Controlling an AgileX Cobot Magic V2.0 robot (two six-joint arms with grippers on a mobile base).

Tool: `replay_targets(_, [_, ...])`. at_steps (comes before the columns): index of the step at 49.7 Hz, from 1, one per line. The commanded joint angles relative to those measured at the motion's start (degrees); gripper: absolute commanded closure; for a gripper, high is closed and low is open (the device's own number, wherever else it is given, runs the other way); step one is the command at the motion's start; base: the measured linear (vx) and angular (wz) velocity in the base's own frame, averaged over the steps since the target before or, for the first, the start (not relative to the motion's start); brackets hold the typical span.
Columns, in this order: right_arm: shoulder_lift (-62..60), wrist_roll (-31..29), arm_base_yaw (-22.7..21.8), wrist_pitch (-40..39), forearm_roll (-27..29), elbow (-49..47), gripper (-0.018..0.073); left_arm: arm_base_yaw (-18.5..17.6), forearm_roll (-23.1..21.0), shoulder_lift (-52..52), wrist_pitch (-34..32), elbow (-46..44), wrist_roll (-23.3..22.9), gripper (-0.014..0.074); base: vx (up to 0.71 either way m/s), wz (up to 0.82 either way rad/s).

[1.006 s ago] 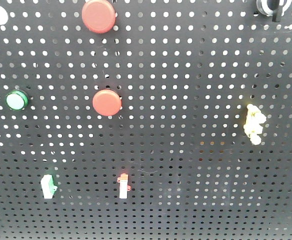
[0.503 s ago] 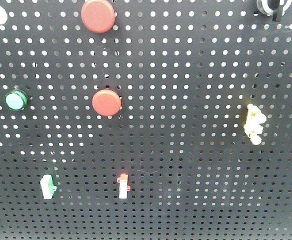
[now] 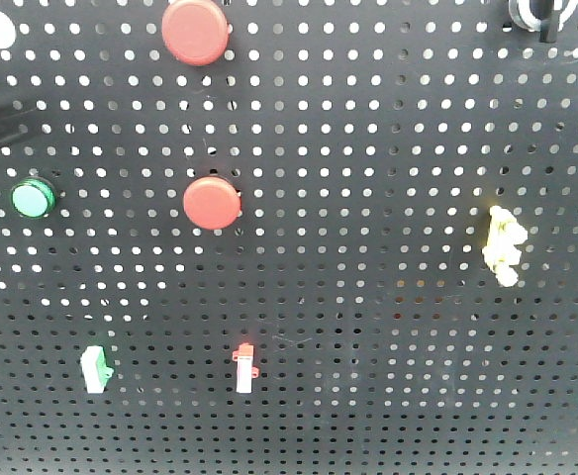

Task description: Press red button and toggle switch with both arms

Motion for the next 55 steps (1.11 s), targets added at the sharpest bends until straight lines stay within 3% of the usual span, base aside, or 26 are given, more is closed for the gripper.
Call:
replay_targets(1, [1.0, -0.3, -0.4, -3.7, -0.2, -1.7, 0.0562, -3.3, -5.4, 3.0, -3.2, -5.7, 3.4, 0.0595, 0.00, 0.00])
replay_targets(14, [1.4, -0.6, -0.4, -2.2, -0.7, -1.7, 0.0562, -9.2, -5.1, 11.5, -3.6, -14.7, 3.4, 0.0595, 0.00, 0.00])
replay_targets(37, [1.4, -1.8, -0.4, -2.2, -2.0, -1.7, 0.0562, -8.9, -1.9, 15.6, -13.1, -16.8, 3.2, 0.0595, 0.00, 0.00])
replay_targets(55, [1.4, -1.8, -0.4, -2.2, -1.9, -1.7, 0.0562, -5.2, -1.9, 16.4, -12.0, -16.9, -1.2, 0.0595, 0.00, 0.00])
